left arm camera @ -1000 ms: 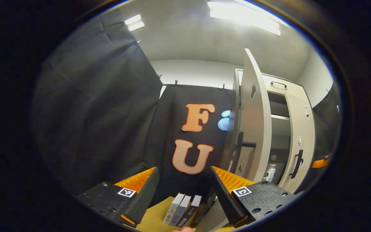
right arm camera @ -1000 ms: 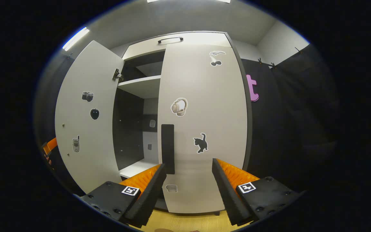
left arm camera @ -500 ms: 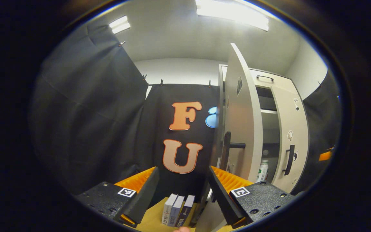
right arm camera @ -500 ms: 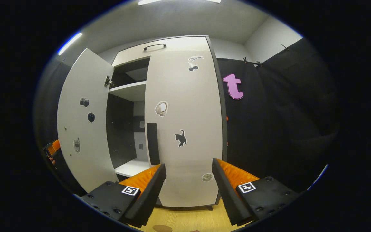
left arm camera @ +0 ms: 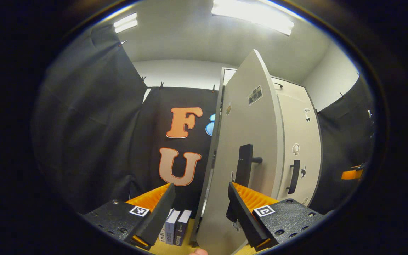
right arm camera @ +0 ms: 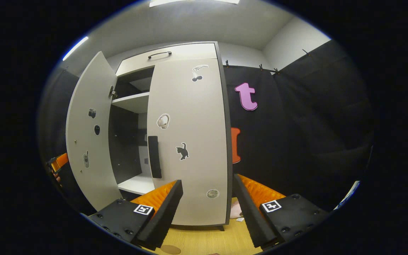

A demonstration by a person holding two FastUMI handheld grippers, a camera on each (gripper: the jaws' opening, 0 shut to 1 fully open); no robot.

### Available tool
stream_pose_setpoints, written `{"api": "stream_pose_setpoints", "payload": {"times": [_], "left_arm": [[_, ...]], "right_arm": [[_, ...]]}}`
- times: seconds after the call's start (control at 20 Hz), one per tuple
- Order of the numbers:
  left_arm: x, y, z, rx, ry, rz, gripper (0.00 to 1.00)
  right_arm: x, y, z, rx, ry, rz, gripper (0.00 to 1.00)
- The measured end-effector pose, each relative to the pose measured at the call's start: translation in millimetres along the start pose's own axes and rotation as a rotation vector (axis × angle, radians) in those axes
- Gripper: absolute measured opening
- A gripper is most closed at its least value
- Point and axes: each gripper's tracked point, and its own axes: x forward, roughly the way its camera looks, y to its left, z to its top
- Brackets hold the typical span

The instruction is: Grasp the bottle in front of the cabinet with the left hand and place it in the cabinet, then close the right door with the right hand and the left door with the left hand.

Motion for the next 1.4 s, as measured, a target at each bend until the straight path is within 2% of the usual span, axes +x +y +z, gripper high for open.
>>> {"api": "stream_pose_setpoints", "payload": {"times": [0.15,0.2,0.25,0.3,0.35,0.5,0.55,0.6,0.95,1.25,1.4], "left_arm": [[6,-21,-5,-0.028,0.006,-0.037,0.92],[8,-28,-7,-0.036,0.009,-0.054,0.87],[11,-34,-8,-0.042,0.012,-0.069,0.92],[13,-41,-9,-0.043,0.013,-0.083,0.87],[16,-49,-11,-0.040,0.014,-0.097,0.92],[28,-77,-18,-0.033,0.028,-0.156,0.92],[33,-88,-22,-0.035,0.037,-0.183,0.96],[37,-97,-25,-0.035,0.043,-0.202,0.94],[62,-124,-40,-0.071,0.062,-0.238,0.94],[91,-129,-60,-0.064,0.083,-0.205,0.94],[104,-136,-65,-0.069,0.088,-0.213,0.94]], "right_arm": [[-6,-11,-3,0.002,0.005,-0.017,0.95],[-8,-15,-3,-0.002,0.006,-0.025,0.95],[-11,-19,-2,-0.006,0.004,-0.034,0.95],[-15,-23,0,-0.008,-0.001,-0.044,0.95],[-18,-27,3,-0.012,-0.009,-0.054,0.95],[-25,-34,5,-0.018,-0.022,-0.077,0.95],[-27,-35,6,-0.014,-0.022,-0.079,0.95],[-29,-36,6,-0.011,-0.020,-0.080,0.95],[-39,-50,2,0.002,-0.006,-0.118,0.95],[-44,-61,6,-0.010,-0.013,-0.144,0.95],[-41,-64,3,-0.007,-0.007,-0.150,0.95]]}}
